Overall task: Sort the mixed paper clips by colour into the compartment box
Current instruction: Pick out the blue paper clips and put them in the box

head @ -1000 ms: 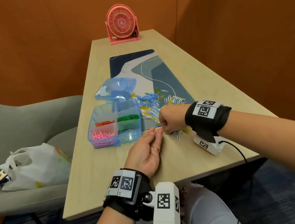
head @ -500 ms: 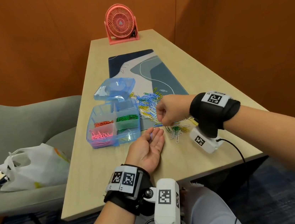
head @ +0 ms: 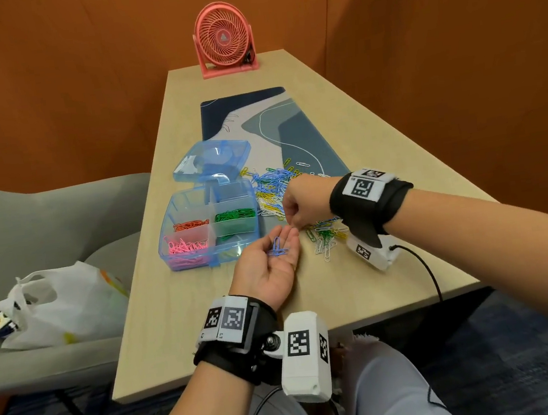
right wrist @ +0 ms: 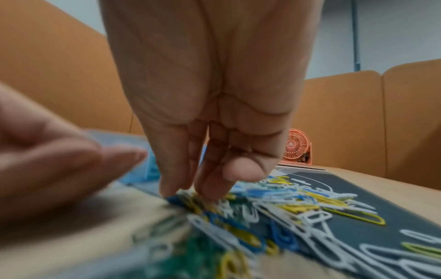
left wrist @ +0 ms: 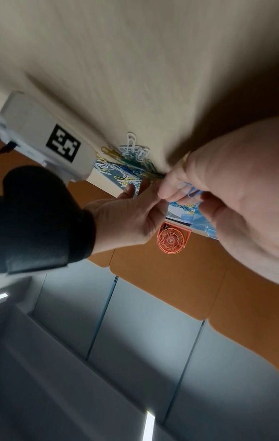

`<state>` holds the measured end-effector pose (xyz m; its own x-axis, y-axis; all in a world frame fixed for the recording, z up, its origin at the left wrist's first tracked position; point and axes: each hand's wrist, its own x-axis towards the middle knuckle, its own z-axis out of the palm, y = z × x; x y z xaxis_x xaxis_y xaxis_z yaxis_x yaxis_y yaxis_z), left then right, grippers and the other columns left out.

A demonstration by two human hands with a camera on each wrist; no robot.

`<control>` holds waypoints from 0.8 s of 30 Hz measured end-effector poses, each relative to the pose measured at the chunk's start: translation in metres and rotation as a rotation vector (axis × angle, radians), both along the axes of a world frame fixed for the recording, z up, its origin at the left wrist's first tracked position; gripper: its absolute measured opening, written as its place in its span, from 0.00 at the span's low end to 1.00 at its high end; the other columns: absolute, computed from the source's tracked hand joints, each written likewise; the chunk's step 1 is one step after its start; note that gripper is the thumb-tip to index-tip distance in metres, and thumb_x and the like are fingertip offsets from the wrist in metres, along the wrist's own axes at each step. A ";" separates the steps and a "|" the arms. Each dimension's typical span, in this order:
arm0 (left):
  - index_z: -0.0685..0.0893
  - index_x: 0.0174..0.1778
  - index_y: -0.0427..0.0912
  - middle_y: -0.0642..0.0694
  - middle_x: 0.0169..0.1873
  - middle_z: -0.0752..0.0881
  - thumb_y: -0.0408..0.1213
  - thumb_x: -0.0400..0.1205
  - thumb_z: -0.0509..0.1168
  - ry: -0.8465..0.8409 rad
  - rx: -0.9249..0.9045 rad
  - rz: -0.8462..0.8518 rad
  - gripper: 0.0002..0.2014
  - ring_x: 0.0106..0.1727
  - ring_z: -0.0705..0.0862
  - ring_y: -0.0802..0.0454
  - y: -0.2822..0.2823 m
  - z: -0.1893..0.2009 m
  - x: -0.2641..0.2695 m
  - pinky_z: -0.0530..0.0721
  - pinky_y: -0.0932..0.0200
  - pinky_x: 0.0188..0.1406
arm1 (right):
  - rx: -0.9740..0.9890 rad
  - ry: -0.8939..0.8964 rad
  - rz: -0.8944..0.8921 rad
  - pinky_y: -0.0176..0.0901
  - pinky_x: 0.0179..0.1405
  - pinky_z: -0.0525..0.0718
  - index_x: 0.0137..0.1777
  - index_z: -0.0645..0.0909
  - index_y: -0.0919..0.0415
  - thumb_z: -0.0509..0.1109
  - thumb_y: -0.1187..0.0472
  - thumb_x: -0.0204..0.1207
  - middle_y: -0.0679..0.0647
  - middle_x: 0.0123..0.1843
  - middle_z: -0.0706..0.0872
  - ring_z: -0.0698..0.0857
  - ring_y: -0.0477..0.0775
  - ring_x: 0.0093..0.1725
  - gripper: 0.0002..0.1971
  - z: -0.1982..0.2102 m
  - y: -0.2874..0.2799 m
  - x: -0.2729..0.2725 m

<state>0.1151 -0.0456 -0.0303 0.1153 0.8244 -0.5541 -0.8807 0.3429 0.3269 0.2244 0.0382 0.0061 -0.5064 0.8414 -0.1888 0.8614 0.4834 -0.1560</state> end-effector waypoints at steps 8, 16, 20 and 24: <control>0.77 0.57 0.28 0.35 0.61 0.81 0.30 0.88 0.48 -0.007 0.040 -0.013 0.14 0.72 0.75 0.41 -0.002 -0.003 -0.003 0.75 0.50 0.63 | -0.020 -0.038 -0.011 0.30 0.26 0.70 0.40 0.85 0.63 0.68 0.66 0.75 0.52 0.34 0.83 0.78 0.52 0.39 0.05 -0.005 0.007 0.004; 0.77 0.48 0.32 0.38 0.45 0.82 0.30 0.87 0.50 0.018 0.039 -0.023 0.11 0.70 0.77 0.43 0.000 -0.013 -0.001 0.83 0.58 0.42 | -0.045 -0.015 -0.086 0.38 0.28 0.71 0.27 0.73 0.53 0.63 0.64 0.74 0.51 0.34 0.79 0.77 0.54 0.37 0.14 -0.003 0.011 0.014; 0.78 0.49 0.32 0.38 0.46 0.83 0.30 0.87 0.51 0.017 0.042 -0.011 0.11 0.70 0.77 0.42 0.003 -0.015 -0.001 0.85 0.58 0.38 | -0.060 0.013 -0.095 0.38 0.28 0.73 0.29 0.74 0.56 0.63 0.63 0.74 0.49 0.31 0.80 0.77 0.53 0.35 0.12 -0.002 0.010 0.019; 0.76 0.64 0.32 0.38 0.59 0.81 0.30 0.87 0.50 0.070 0.039 -0.025 0.14 0.70 0.77 0.42 0.004 -0.013 0.001 0.82 0.55 0.51 | -0.157 0.217 -0.125 0.39 0.35 0.81 0.38 0.81 0.59 0.68 0.65 0.73 0.49 0.32 0.88 0.81 0.46 0.29 0.04 0.006 0.006 0.027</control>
